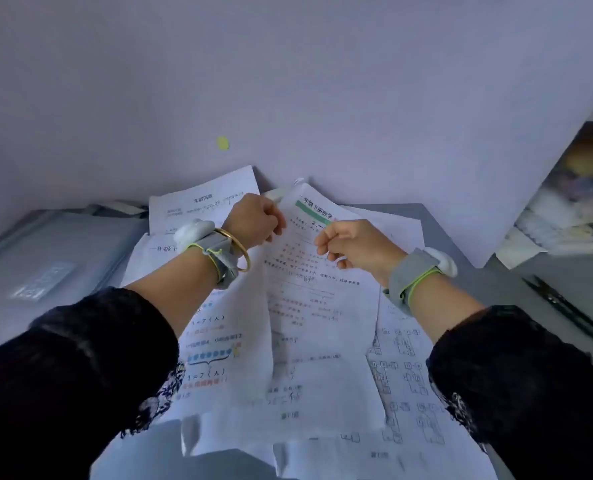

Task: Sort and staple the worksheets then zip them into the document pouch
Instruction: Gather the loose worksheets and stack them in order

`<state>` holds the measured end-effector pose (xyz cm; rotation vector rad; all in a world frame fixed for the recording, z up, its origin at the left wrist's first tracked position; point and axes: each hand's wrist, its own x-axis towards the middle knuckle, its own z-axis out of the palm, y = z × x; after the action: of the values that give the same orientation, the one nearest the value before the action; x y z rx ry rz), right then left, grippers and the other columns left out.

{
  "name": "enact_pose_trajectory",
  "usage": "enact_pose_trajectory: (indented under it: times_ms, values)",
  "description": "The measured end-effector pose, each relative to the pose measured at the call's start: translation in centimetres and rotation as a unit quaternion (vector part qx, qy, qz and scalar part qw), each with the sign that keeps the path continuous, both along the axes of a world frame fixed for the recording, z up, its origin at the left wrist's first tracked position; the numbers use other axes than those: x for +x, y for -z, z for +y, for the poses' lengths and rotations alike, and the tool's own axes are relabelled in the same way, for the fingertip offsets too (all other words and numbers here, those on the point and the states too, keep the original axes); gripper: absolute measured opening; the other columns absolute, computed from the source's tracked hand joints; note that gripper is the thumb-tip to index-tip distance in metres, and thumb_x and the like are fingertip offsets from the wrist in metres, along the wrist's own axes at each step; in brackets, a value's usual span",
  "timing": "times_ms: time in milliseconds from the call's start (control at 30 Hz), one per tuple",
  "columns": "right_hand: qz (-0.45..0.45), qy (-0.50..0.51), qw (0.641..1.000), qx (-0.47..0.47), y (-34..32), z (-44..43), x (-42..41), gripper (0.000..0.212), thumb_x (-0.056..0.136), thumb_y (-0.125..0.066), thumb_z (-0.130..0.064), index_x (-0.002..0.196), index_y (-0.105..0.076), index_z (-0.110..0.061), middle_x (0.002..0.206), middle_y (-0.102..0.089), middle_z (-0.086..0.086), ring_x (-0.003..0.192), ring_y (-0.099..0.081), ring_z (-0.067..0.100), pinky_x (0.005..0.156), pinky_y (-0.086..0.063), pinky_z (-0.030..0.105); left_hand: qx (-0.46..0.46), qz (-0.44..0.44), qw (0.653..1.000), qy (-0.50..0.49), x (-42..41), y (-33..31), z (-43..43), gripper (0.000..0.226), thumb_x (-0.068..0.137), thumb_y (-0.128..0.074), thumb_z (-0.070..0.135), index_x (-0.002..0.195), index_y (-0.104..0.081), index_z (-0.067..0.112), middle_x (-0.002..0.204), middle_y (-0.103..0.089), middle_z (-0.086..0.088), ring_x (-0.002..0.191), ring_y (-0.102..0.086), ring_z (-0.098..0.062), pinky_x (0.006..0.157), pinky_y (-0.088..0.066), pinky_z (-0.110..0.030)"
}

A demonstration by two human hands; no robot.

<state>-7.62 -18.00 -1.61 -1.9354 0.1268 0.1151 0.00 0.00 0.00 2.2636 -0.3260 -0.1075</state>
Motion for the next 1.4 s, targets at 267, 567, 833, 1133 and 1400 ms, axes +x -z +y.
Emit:
enact_pose_trajectory:
  times_ms: [267, 567, 833, 1133, 1400]
  values:
    - [-0.036, 0.049, 0.998, -0.003, 2.3, 1.3, -4.2, 0.031, 0.085, -0.044, 0.006, 0.085, -0.069, -0.011, 0.085, -0.069, 0.003, 0.069, -0.055, 0.013, 0.064, -0.048, 0.023, 0.000, -0.024, 0.999, -0.024, -3.9, 3.0, 1.6, 0.029, 0.085, -0.047, -0.003, 0.075, -0.066, 0.016, 0.083, -0.070, -0.006, 0.068, -0.060, -0.018, 0.066, -0.057, -0.032]
    - [-0.081, 0.090, 0.993, -0.010, 3.7, 1.4, -4.5, 0.032, 0.083, -0.043, 0.007, 0.080, -0.068, -0.013, 0.081, -0.070, 0.002, 0.068, -0.056, 0.011, 0.060, -0.047, 0.020, 0.016, -0.062, 0.995, -0.082, -5.1, 6.4, 2.1, 0.047, 0.084, -0.063, 0.017, 0.129, -0.049, 0.014, 0.123, -0.053, -0.006, 0.103, -0.060, -0.026, 0.089, -0.054, -0.044]
    - [-0.086, 0.049, 0.994, -0.049, 3.9, 1.2, -4.1, 0.028, 0.085, -0.046, 0.006, 0.084, -0.068, -0.010, 0.085, -0.071, 0.006, 0.068, -0.057, 0.010, 0.058, -0.046, 0.017, 0.055, -0.071, 0.996, -0.014, -4.7, 6.9, 1.8, 0.056, 0.091, -0.061, 0.022, 0.142, -0.040, 0.017, 0.134, -0.055, 0.004, 0.122, -0.052, -0.018, 0.092, -0.037, -0.024]
    - [-0.020, 0.218, 0.886, -0.408, 4.2, -0.4, -4.0, 0.032, 0.085, -0.060, -0.031, 0.117, -0.056, -0.028, 0.129, -0.049, 0.008, 0.123, -0.043, 0.036, 0.099, -0.035, 0.046, 0.144, -0.086, 0.986, 0.004, -4.9, 7.3, 1.6, 0.066, 0.090, -0.059, 0.039, 0.147, -0.031, 0.021, 0.145, -0.046, -0.005, 0.130, -0.047, -0.028, 0.108, -0.038, -0.049]
    - [-0.009, 0.212, 0.908, -0.360, 4.4, -0.7, -4.0, 0.059, 0.083, -0.066, -0.042, 0.132, -0.045, -0.016, 0.135, -0.050, 0.015, 0.126, -0.043, 0.037, 0.100, -0.039, 0.040, 0.195, -0.122, 0.972, 0.052, -5.6, 7.0, 1.4, 0.044, 0.093, -0.054, 0.042, 0.133, -0.052, 0.024, 0.145, -0.042, -0.002, 0.128, -0.046, -0.026, 0.108, -0.035, -0.048]
